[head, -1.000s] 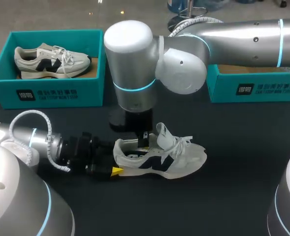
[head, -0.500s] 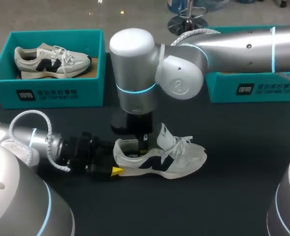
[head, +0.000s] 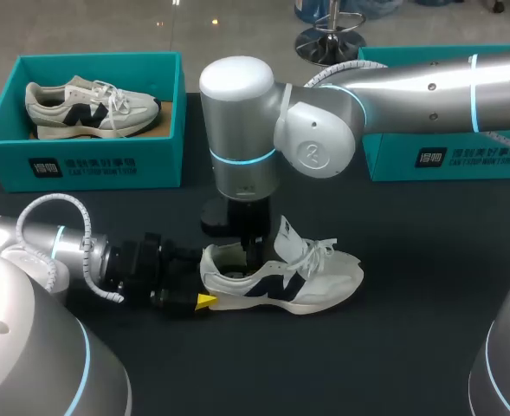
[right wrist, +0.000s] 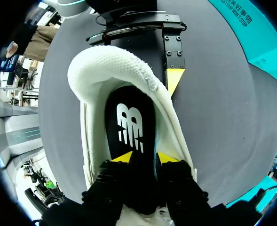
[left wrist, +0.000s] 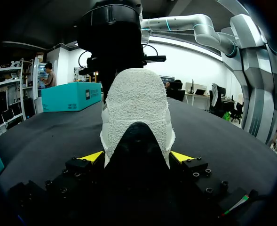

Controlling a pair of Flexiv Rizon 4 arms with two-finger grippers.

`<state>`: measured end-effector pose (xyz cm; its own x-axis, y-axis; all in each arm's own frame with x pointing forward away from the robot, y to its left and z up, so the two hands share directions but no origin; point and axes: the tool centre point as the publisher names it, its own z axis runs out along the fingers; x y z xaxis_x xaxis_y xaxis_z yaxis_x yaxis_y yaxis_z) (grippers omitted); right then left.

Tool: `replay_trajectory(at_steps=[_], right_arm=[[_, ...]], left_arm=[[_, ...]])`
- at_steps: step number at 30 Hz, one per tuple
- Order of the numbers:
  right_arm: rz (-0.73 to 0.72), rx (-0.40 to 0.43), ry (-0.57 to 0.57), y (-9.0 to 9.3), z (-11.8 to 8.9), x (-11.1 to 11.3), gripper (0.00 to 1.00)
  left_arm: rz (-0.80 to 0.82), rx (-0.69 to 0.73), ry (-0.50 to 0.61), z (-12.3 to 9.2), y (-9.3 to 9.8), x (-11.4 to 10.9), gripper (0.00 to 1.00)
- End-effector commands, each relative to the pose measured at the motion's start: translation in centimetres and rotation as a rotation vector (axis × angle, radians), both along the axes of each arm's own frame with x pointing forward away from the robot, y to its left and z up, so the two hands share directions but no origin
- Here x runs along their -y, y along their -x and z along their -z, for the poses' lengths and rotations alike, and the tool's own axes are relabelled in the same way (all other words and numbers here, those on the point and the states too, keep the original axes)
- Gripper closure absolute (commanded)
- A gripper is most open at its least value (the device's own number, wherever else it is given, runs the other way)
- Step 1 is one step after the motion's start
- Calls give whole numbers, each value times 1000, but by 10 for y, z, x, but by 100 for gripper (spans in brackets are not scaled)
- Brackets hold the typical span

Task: Take the shoe out of the shoebox, open the shoe tongue, remove and reinsert the insole, then place the shoe into the shoebox

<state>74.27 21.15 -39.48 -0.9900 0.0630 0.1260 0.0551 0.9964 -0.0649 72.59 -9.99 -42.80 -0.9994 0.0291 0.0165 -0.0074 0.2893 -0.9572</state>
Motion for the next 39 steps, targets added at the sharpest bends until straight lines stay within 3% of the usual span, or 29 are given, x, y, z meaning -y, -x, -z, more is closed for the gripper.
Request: replay_trajectory(at_steps=[1, 9, 16, 23, 25, 33, 34, 35, 36, 39], right_arm=[[1, -2, -3, -2, 1, 3, 58], [3, -4, -5, 5, 6, -1, 55], [5, -50, -36, 15, 47, -14, 51], [13, -106, -46, 38, 70, -23, 54], [22, -116, -48, 44, 74, -22, 63], [35, -130, -35, 53, 77, -20, 66], [36, -130, -34, 52, 79, -18, 75], [38, -129, -36, 53, 79, -19, 93], [38, -129, -37, 54, 78, -21, 100], [33, -126, -39, 53, 78, -23, 100]], left_arm=[[0, 1, -1, 2, 0, 0, 100], [0, 1, -1, 2, 0, 0, 100], [0, 1, -1, 2, 0, 0, 100], [0, 1, -1, 2, 0, 0, 100], [0, 1, -1, 2, 0, 0, 100], [0, 1, -1, 2, 0, 0, 100], [0, 1, -1, 2, 0, 0, 100], [0, 1, -1, 2, 0, 0, 100], [0, 1, -1, 2, 0, 0, 100], [0, 1, -1, 2, 0, 0, 100]])
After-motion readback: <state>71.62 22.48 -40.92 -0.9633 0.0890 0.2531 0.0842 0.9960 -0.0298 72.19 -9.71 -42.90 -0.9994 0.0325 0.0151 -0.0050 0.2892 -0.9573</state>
